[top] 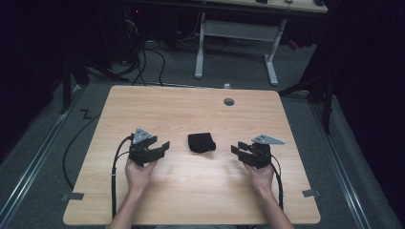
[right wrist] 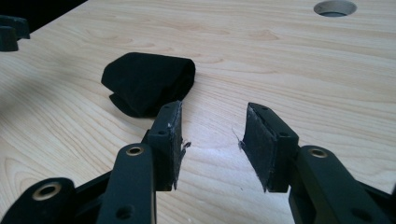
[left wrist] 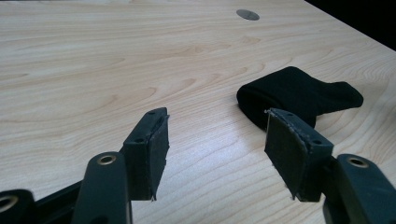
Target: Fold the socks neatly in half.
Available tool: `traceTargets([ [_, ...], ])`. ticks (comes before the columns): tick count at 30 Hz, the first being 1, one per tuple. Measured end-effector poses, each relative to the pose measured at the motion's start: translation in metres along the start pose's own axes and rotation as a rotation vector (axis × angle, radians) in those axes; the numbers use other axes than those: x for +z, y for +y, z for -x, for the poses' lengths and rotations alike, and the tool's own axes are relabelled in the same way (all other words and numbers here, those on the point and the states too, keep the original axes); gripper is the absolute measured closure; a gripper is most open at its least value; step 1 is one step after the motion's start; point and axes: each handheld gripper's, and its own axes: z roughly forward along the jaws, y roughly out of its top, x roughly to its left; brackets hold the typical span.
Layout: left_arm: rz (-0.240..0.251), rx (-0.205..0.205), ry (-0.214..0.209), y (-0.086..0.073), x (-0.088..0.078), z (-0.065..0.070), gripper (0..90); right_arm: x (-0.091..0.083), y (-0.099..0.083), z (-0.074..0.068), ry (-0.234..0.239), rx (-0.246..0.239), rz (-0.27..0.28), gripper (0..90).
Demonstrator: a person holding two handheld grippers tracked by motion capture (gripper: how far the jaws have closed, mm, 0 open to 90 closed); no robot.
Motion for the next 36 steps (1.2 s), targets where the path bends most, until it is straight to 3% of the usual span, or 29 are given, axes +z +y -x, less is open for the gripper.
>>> traceTargets([
  [4,-0.005,-0.024,0.003,-0.006,-0.001,-0.005,40.1,-0.005,-0.004,0.006,-0.014,0.012,-0.001,56.9],
  [16,-0.019,-0.039,0.028,-0.01,-0.004,-0.015,39.8,-0.014,-0.017,0.022,-0.049,0.05,-0.022,56.9],
  [20,-0.041,-0.097,0.022,-0.014,-0.001,-0.022,39.6,-0.015,-0.02,0.024,-0.054,0.056,-0.015,56.9],
  [36,-0.112,-0.093,0.063,-0.023,0.006,-0.028,39.5,-0.027,-0.034,0.044,-0.172,0.046,-0.084,56.3],
])
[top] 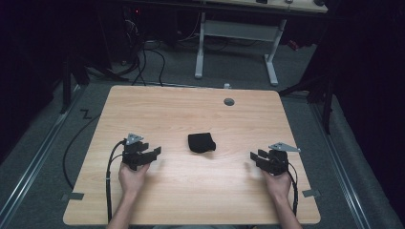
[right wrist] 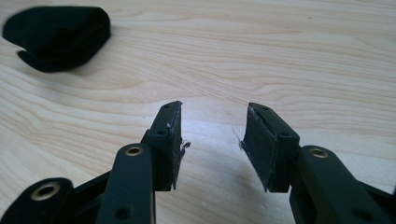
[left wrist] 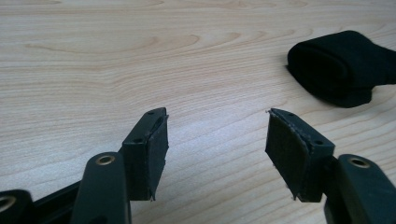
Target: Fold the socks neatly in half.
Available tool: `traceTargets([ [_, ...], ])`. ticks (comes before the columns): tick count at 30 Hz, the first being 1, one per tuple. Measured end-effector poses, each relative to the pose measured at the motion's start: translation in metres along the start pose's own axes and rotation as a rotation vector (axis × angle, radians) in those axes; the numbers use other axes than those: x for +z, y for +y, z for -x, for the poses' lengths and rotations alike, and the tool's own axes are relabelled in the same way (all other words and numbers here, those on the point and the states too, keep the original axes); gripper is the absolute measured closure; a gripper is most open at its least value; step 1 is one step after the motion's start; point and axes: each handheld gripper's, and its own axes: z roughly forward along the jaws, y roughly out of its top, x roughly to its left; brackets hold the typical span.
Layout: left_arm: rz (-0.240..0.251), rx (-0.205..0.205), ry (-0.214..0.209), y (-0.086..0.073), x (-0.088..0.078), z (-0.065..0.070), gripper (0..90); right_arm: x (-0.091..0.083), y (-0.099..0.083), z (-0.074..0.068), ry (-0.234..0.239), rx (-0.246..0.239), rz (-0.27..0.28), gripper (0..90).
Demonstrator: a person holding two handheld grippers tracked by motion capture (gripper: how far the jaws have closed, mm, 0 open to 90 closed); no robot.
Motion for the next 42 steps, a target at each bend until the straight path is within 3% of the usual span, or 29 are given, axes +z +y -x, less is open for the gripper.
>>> traceTargets([
  [8,-0.028,0.06,0.093,-0.002,0.003,0.0,39.6,0.002,-0.002,0.003,-0.054,-0.013,-0.037,54.9],
  [15,-0.05,0.086,0.13,-0.004,0.006,-0.001,39.5,0.004,-0.003,0.009,-0.086,-0.006,-0.061,53.4],
  [18,-0.055,0.092,0.136,-0.004,0.007,-0.001,39.5,0.004,-0.004,0.011,-0.089,0.006,-0.063,52.5],
  [31,-0.086,0.119,0.165,-0.009,0.013,-0.001,39.3,0.01,-0.006,0.007,-0.114,-0.026,-0.086,50.7],
  [34,-0.087,0.133,0.173,-0.009,0.014,0.001,39.1,0.011,-0.007,0.004,-0.122,-0.051,-0.084,46.3],
  [35,-0.085,0.134,0.173,-0.009,0.015,0.001,38.4,0.013,-0.009,0.001,-0.135,-0.081,-0.067,43.8],
  [36,-0.063,0.137,0.171,-0.012,0.015,0.001,37.7,0.013,-0.009,0.001,-0.136,-0.076,-0.068,42.2],
  [42,-0.064,0.143,0.164,-0.012,0.015,0.001,34.4,0.013,-0.009,0.001,-0.144,-0.067,-0.07,40.0],
])
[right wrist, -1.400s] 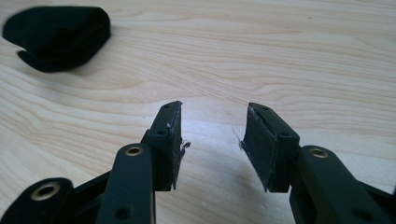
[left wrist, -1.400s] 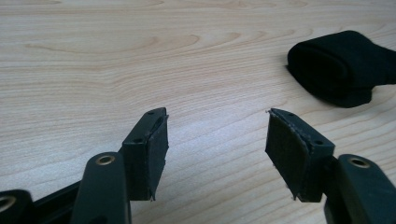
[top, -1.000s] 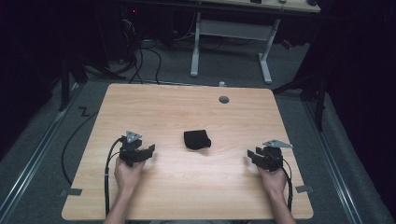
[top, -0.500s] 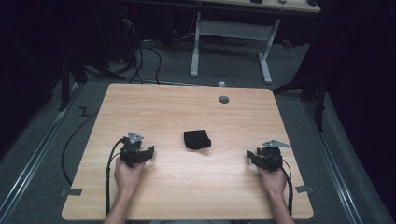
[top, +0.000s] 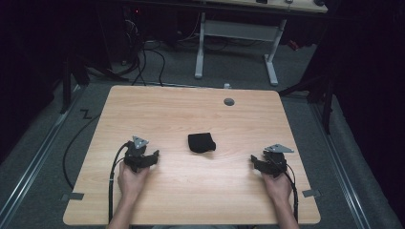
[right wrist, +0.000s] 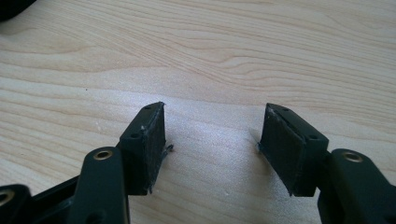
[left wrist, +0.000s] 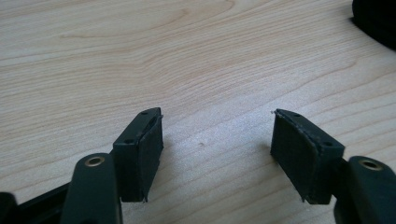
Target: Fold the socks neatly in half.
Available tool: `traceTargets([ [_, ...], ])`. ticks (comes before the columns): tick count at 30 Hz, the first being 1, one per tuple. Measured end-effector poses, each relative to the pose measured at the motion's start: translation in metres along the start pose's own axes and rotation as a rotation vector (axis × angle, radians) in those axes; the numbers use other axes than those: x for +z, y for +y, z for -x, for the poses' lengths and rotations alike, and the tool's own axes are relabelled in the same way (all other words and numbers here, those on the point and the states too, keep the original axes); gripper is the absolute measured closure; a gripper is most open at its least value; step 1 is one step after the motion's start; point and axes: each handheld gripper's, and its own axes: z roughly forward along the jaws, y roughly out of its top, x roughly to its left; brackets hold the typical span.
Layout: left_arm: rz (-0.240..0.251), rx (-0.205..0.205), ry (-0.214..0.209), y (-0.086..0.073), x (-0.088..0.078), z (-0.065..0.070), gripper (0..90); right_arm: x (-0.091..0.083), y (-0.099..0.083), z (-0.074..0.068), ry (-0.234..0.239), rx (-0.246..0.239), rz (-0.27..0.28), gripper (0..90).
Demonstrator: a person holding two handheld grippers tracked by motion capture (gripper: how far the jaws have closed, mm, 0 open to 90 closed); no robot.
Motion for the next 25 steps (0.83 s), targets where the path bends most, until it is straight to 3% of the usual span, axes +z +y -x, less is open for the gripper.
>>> traceTargets([
  [25,-0.001,-0.001,-0.002,0.0,0.0001,0.0003,33.1,-0.0001,-0.0002,-0.0004,0.002,-0.002,-0.001,38.9],
])
